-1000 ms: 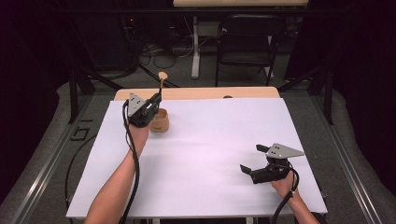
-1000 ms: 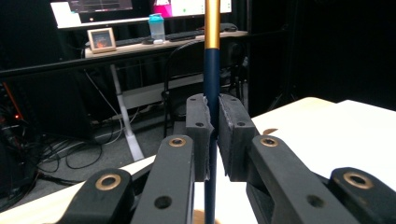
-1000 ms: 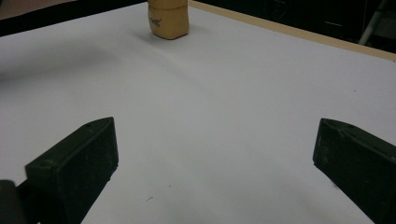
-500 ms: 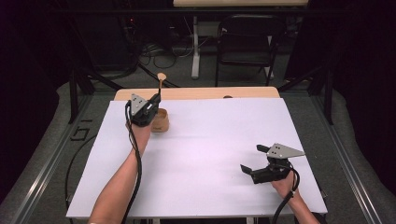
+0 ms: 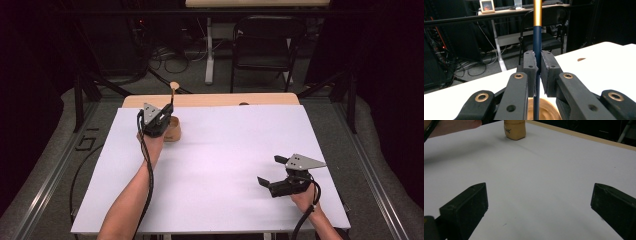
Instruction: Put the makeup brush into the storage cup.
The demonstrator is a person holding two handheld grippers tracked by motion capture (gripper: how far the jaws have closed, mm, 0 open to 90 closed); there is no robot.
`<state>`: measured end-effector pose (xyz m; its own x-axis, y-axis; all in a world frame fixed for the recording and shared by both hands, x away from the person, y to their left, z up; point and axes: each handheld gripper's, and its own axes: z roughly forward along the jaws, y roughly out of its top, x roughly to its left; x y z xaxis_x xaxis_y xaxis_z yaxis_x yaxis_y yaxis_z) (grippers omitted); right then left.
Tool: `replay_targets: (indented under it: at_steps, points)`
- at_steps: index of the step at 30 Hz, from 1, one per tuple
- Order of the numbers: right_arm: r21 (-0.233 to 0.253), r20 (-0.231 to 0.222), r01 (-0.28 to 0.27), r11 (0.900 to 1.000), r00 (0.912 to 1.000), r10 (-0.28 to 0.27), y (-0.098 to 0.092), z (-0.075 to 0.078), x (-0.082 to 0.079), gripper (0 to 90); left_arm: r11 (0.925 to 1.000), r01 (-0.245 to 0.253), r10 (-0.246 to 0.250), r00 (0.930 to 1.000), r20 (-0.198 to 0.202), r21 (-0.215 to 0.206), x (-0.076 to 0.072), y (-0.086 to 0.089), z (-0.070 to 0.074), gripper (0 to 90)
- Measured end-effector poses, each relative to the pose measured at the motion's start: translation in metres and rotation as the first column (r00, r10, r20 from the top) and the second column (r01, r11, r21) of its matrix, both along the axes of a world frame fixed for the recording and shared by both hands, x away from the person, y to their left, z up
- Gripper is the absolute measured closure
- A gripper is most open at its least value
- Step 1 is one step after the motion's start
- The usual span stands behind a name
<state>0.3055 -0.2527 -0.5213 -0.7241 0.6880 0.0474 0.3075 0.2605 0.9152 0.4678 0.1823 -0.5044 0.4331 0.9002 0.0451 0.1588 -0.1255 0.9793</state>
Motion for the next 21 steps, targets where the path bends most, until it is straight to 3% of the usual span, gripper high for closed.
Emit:
replay_targets:
  at_steps: [16,21]
  points:
    - [0.007,-0.008,-0.003,1.0,1.0,0.003,-0.0005,0.0,0.0014,0.9,0.9996,0.017,-0.016,0.9993,-0.035,0.022,0.0021,-0.0024,-0.0059,82.1]
    - [0.009,-0.005,-0.006,1.0,1.0,0.006,-0.0015,-0.001,0.0024,0.9,0.9988,0.037,-0.035,0.9983,-0.047,0.031,0.0005,-0.0022,-0.0052,63.9]
